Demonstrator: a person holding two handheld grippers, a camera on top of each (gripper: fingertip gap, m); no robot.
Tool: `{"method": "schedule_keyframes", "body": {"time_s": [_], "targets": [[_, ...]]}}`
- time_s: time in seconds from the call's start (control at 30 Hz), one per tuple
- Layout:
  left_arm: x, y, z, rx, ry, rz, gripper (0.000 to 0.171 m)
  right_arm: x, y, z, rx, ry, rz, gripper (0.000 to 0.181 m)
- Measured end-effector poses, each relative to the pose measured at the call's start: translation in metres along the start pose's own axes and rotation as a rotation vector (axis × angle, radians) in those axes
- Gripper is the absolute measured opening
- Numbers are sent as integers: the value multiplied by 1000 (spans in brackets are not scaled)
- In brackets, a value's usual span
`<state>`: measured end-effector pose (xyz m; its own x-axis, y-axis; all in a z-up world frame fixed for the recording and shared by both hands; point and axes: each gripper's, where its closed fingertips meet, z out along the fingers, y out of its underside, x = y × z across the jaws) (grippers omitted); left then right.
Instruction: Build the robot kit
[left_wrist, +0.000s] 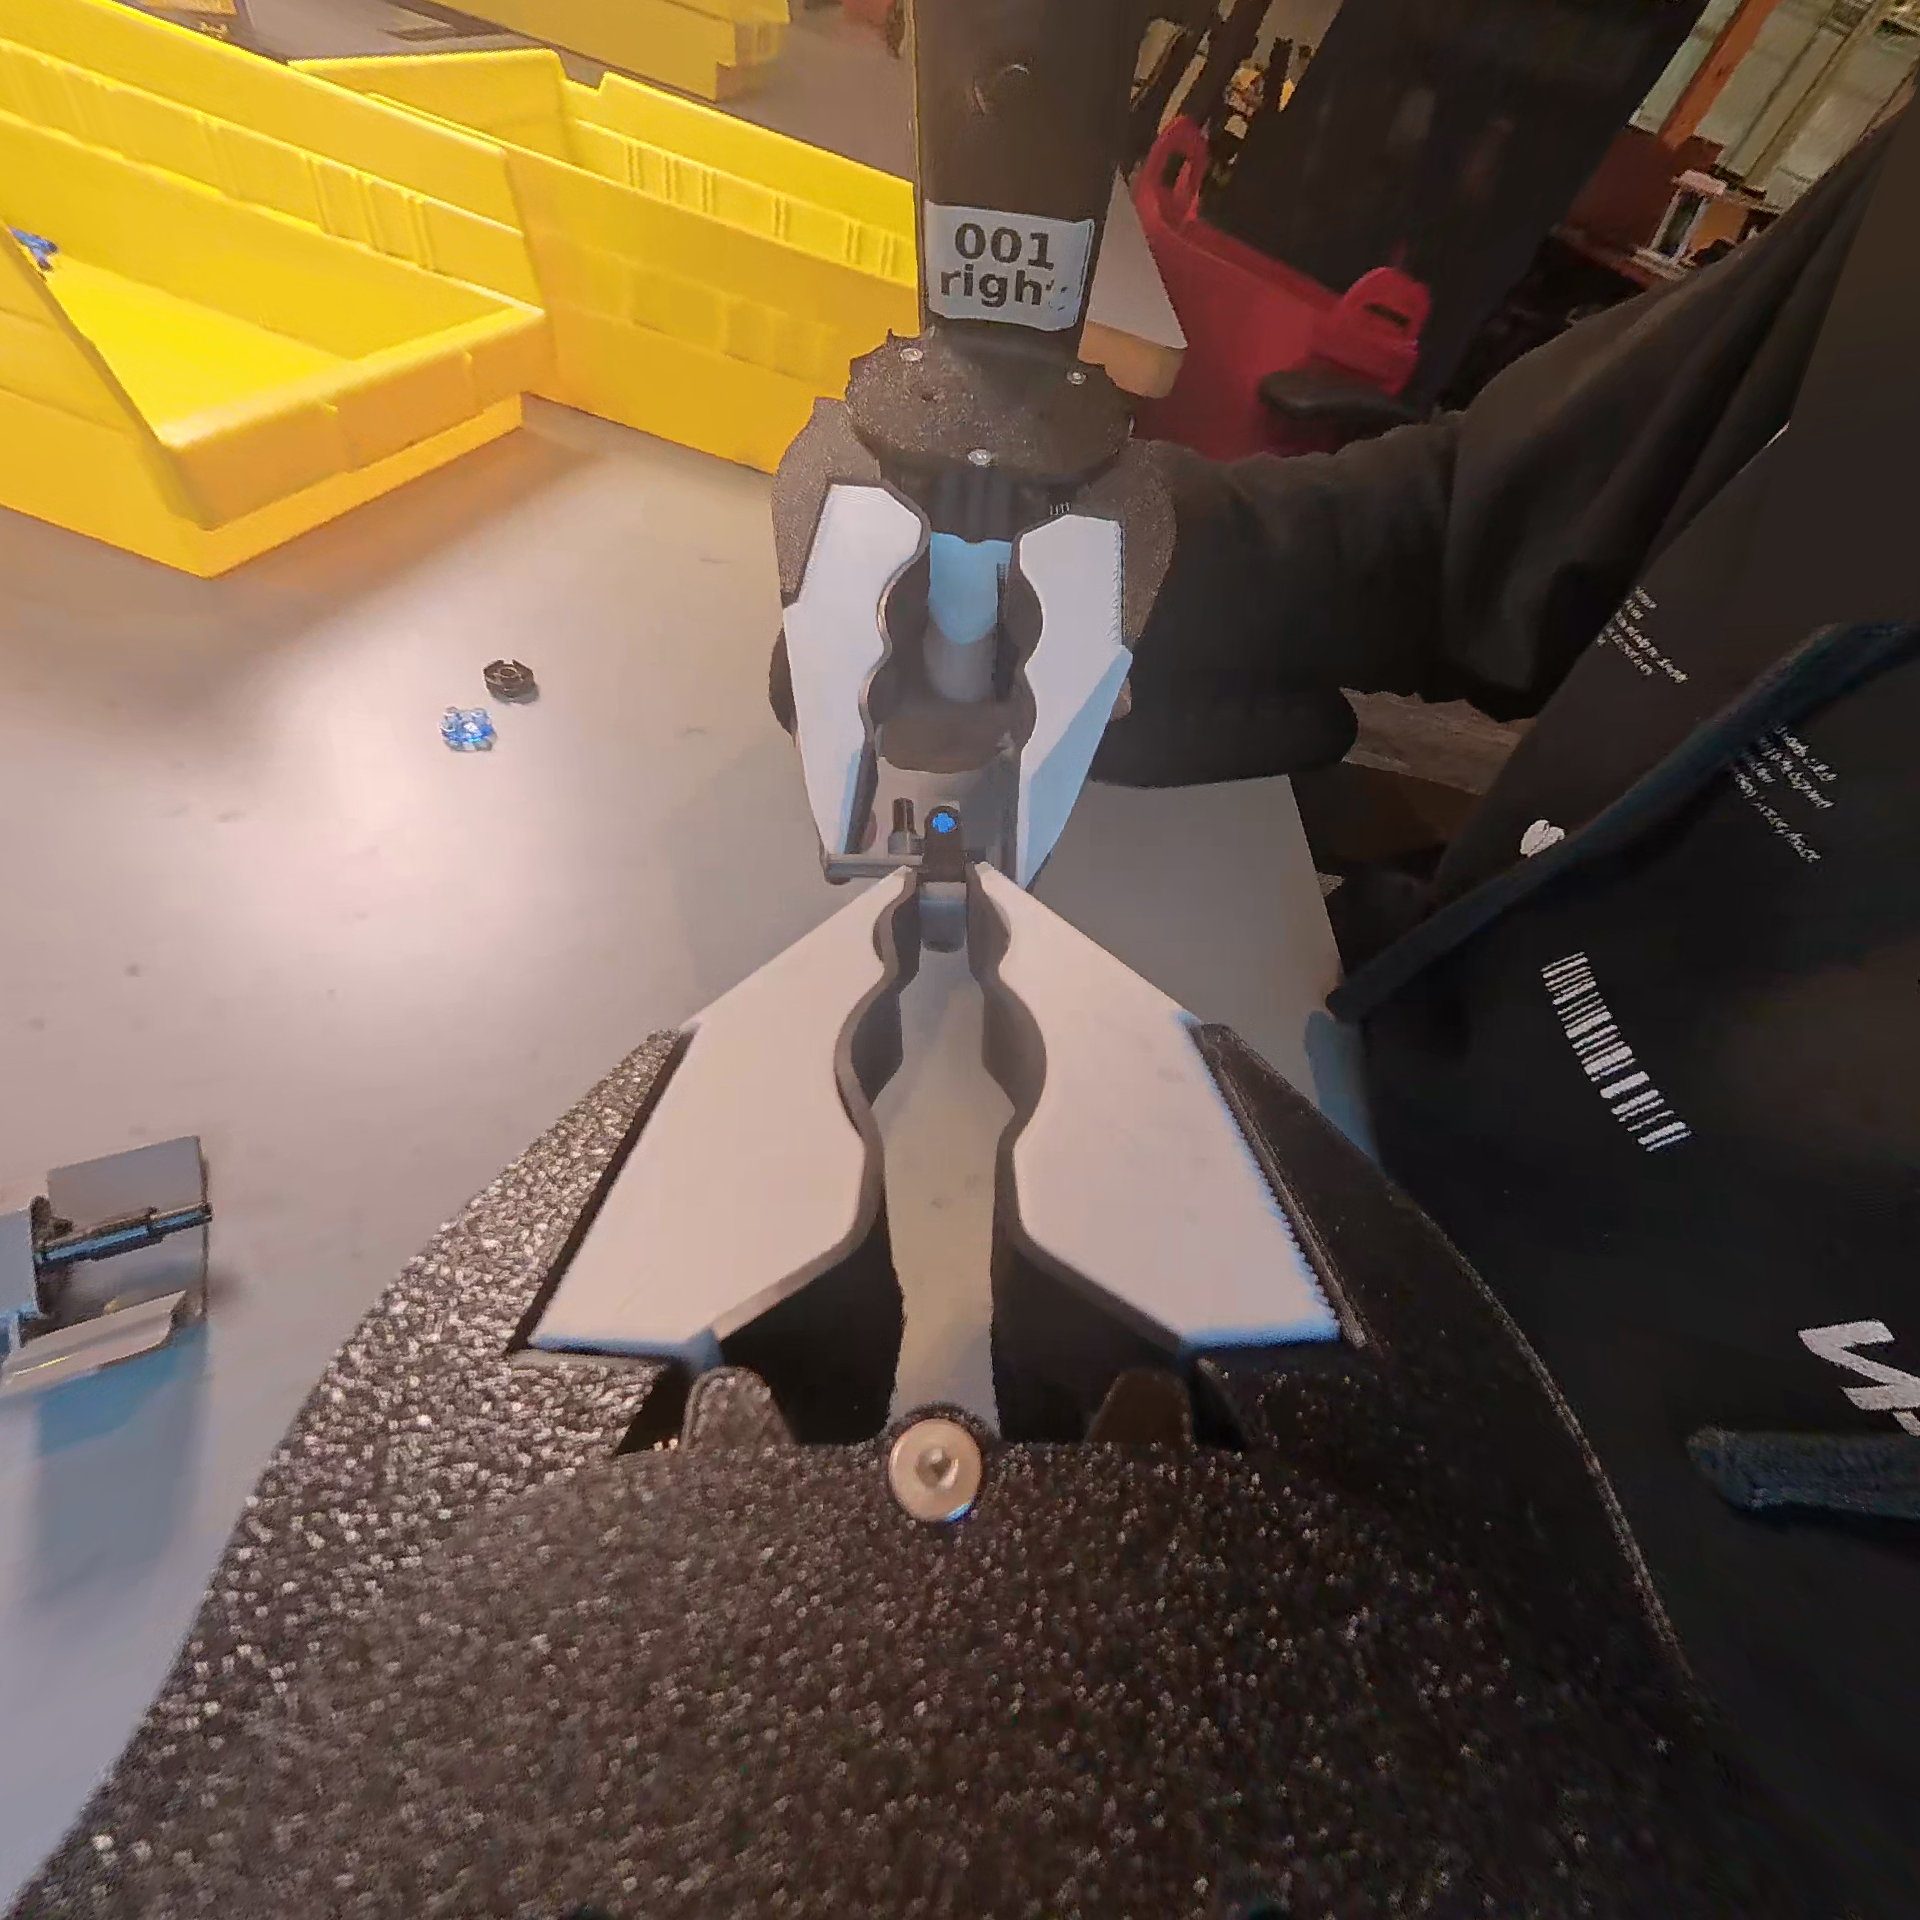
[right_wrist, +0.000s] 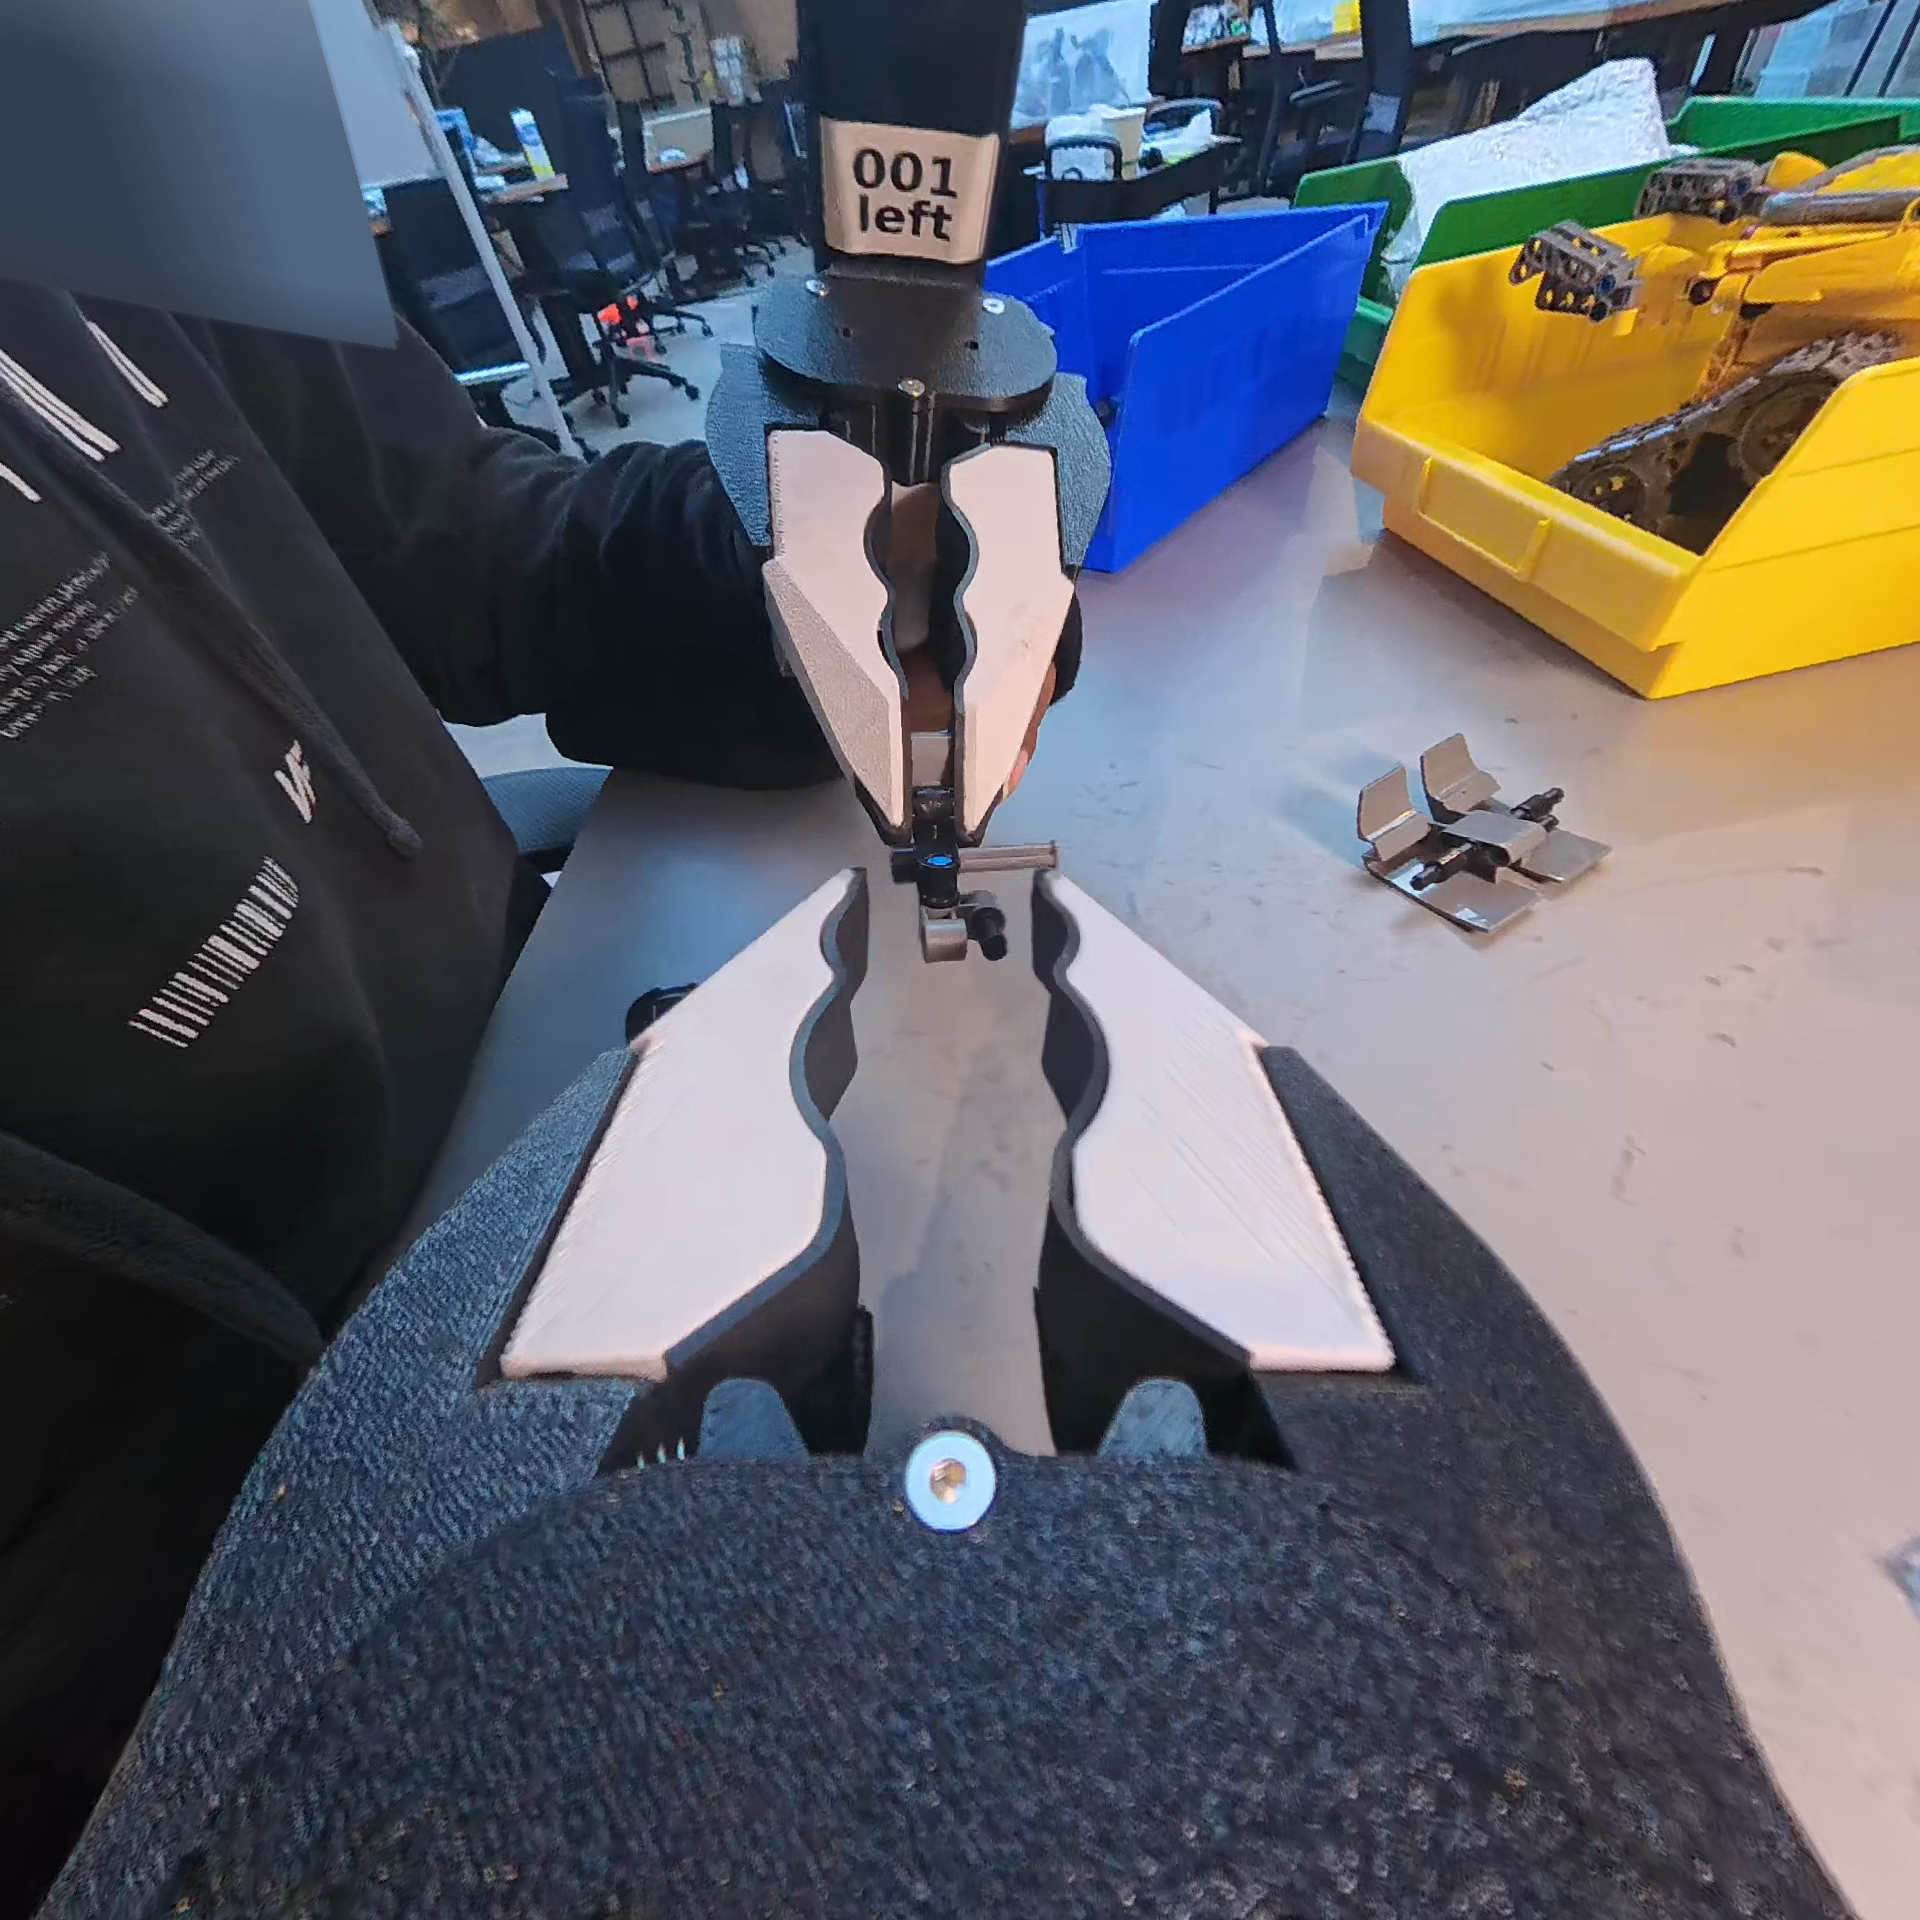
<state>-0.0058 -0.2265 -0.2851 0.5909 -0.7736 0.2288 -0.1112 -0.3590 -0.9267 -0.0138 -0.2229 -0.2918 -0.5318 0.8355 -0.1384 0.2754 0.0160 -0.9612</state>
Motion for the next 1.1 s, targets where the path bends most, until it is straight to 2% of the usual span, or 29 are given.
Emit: {"method": "schedule_keyframes", "body": {"time_s": [0.17, 0.27, 0.4, 0.73, 0.83, 1.1], "targets": [[5, -5, -2, 35, 40, -15, 7, -4, -3, -2, 38, -61, 60, 47], [10, -5, -1, 37, 58, -9, 7, -4, -8, -3, 76, -87, 96, 49], [9, -6, -1, 44, 55, -11, 7, -10, -13, -3, 101, -116, 97, 32], [7, -14, -5, 108, 76, -62, 7, -12, -22, -5, 182, -163, 160, 31], [11, -19, -7, 147, 96, -75, 21, -7, -26, -8, 216, -149, 188, 31], [5, -25, -5, 169, 22, -34, 23, -2, -33, -8, 270, -128, 215, 31]]}}
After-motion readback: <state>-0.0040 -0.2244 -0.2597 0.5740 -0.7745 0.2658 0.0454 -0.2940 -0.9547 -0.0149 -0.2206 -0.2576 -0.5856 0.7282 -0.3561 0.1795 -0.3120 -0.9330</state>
